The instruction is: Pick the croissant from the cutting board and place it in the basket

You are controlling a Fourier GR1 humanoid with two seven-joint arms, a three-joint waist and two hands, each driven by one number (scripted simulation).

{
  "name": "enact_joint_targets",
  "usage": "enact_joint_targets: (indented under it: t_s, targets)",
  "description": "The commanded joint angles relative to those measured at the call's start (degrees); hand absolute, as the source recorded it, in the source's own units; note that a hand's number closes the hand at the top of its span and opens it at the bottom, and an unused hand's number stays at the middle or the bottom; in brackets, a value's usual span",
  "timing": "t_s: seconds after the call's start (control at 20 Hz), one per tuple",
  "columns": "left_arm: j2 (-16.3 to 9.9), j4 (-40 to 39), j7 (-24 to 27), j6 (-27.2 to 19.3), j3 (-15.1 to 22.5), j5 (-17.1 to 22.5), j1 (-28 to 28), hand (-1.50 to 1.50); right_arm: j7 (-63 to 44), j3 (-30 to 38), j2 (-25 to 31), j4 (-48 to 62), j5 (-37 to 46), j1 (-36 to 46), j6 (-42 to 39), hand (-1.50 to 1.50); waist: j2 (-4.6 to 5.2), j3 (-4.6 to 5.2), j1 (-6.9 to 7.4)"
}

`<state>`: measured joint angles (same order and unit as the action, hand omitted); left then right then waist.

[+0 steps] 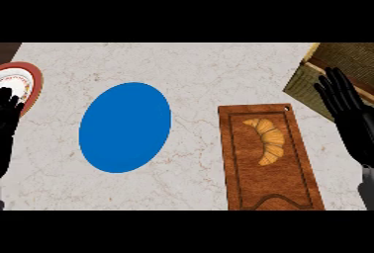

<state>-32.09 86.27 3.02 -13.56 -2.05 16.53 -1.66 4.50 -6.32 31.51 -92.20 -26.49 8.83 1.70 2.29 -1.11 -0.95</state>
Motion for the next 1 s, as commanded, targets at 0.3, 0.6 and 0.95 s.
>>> enact_joint_targets:
  t_s: [0.3, 0.6, 0.95]
  targets:
    - [8.7, -7.8, -11.7, 6.1, 14.5, 0.8, 4.7, 0.0, 2.6, -12.5, -3.1, -3.2, -3.9, 16.8, -23.4, 1.5, -0.62, 1.11, 6.21]
    - [9.8, -8.0, -14.2, 4.3, 14.5, 0.5, 7.9, 0.0, 5.7, -25.7, -11.3, -7.1, 12.8, 9.7, -15.9, -1.5, -2.57, 1.11, 1.24]
    - [9.4, -9.3, -14.2, 3.9, 12.6, 0.6, 6.5, 0.0, -5.7, -17.9, 4.6, -7.2, 29.5, 22.1, -12.0, -1.5, -2.9, 1.4, -0.11]
